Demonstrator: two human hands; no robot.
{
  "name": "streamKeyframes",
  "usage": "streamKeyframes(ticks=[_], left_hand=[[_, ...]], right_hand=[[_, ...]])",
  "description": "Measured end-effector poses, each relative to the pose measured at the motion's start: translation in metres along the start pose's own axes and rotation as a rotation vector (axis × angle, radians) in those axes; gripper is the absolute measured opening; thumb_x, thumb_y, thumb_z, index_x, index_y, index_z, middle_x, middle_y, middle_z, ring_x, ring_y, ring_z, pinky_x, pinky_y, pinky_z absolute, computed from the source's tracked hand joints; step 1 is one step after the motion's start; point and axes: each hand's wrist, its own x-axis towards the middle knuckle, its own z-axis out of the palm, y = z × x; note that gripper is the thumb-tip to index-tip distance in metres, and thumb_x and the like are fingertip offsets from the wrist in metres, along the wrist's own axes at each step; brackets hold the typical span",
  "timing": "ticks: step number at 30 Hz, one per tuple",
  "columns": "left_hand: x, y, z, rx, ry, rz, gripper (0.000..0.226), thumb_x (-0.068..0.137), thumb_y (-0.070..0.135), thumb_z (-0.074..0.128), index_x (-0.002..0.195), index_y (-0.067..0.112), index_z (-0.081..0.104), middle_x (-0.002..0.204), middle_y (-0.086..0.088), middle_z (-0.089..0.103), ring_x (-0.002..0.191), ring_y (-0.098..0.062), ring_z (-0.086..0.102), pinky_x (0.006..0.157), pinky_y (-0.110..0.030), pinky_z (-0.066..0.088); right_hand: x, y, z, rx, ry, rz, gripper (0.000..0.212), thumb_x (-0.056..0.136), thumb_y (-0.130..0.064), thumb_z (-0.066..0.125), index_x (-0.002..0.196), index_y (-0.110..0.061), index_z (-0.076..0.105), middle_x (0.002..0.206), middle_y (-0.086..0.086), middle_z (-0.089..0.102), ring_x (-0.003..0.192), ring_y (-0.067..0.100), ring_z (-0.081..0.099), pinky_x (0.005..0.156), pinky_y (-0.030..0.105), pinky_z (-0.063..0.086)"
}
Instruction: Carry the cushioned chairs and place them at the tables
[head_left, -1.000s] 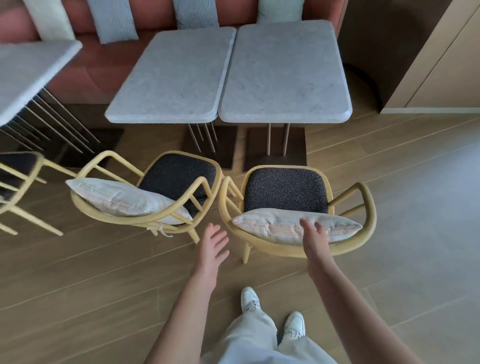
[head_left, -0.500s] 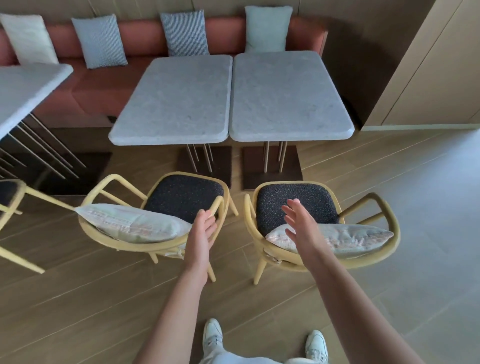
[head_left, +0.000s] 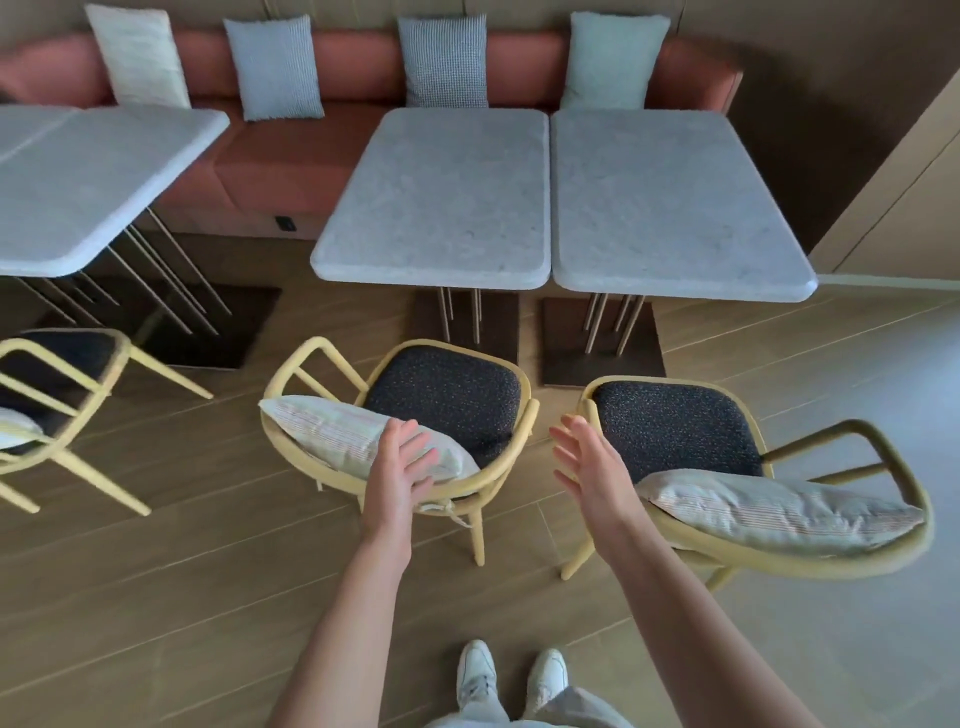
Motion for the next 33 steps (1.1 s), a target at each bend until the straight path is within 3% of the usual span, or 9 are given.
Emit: streamKeyframes(ticks=[2,8,15,18,24,26,28,30,33], left_hand=[[-0.003,0.004,-0.006,0.018,0.034,0.004,0.052,0.104,0.057,0.035,0.136,0.023,0.058,0.131,0.003,0.064,0.114,-0.012,0.066,0.098,-0.038,0.048],[-0.001,0.019,-0.039,0.060,0.112,0.039,0.047,0.104,0.056,0.037,0.132,0.025,0.060,0.125,0.001,0.070,0.110,-0.015,0.070,0.105,-0.044,0.049],[0.048,0.019,-0.080,0.071,0.133,-0.046,0.045,0.104,0.052,0.041,0.131,0.020,0.056,0.116,-0.001,0.073,0.098,-0.017,0.075,0.094,-0.044,0.054],[0.085,0.019,-0.107,0.166,0.149,-0.088,0.039,0.104,0.046,0.044,0.128,0.017,0.057,0.116,-0.005,0.071,0.096,-0.020,0.075,0.086,-0.041,0.055],[0.166,0.023,-0.199,0.462,0.246,-0.107,0.012,0.097,0.033,0.061,0.098,0.022,0.062,0.096,-0.003,0.074,0.088,-0.016,0.071,0.093,-0.046,0.054],[0.188,0.027,-0.225,0.539,0.288,-0.152,0.015,0.095,0.030,0.063,0.102,0.017,0.063,0.096,-0.005,0.073,0.089,-0.020,0.070,0.093,-0.049,0.055],[0.211,0.031,-0.246,0.614,0.289,-0.211,0.023,0.095,0.029,0.064,0.110,0.012,0.059,0.103,-0.007,0.070,0.093,-0.025,0.069,0.094,-0.050,0.055],[0.226,0.031,-0.254,0.645,0.256,-0.252,0.035,0.096,0.026,0.063,0.125,0.009,0.052,0.110,-0.008,0.064,0.091,-0.029,0.065,0.093,-0.051,0.055],[0.246,0.028,-0.257,0.577,0.167,-0.328,0.039,0.098,0.018,0.063,0.131,0.008,0.045,0.116,-0.011,0.058,0.091,-0.030,0.064,0.085,-0.049,0.057]], right_hand=[[0.004,0.001,0.009,-0.003,-0.027,0.012,0.021,0.107,-0.038,0.038,0.109,-0.034,0.059,0.123,-0.012,0.063,0.107,0.001,0.058,0.099,0.033,0.041],[0.018,-0.005,0.046,0.024,-0.096,0.093,0.046,0.106,-0.038,0.041,0.146,-0.015,0.044,0.143,0.003,0.054,0.133,0.023,0.048,0.114,0.044,0.037],[0.042,0.023,0.078,-0.071,-0.074,0.226,0.040,0.104,-0.033,0.050,0.140,-0.016,0.049,0.139,0.005,0.055,0.129,0.023,0.051,0.110,0.042,0.040],[0.065,0.041,0.099,-0.042,0.040,0.303,0.040,0.103,-0.028,0.052,0.140,-0.013,0.049,0.135,0.007,0.056,0.118,0.023,0.053,0.105,0.042,0.042],[0.090,0.090,0.172,0.005,0.297,0.506,0.023,0.098,-0.023,0.057,0.117,-0.010,0.056,0.115,0.007,0.059,0.100,0.020,0.057,0.085,0.042,0.053],[0.090,0.105,0.191,0.020,0.440,0.494,0.024,0.095,-0.018,0.058,0.114,-0.005,0.056,0.102,0.008,0.060,0.088,0.018,0.060,0.069,0.035,0.056],[0.088,0.119,0.209,0.100,0.530,0.547,0.023,0.093,-0.013,0.060,0.112,-0.004,0.053,0.090,0.010,0.059,0.080,0.020,0.061,0.073,0.040,0.060],[0.082,0.130,0.220,0.158,0.521,0.641,0.019,0.091,-0.009,0.061,0.108,-0.006,0.051,0.078,0.008,0.051,0.070,0.019,0.055,0.084,0.044,0.059],[0.076,0.143,0.231,0.200,0.468,0.670,0.008,0.090,-0.004,0.059,0.092,-0.009,0.053,0.074,0.006,0.046,0.062,0.018,0.049,0.063,0.034,0.051]])
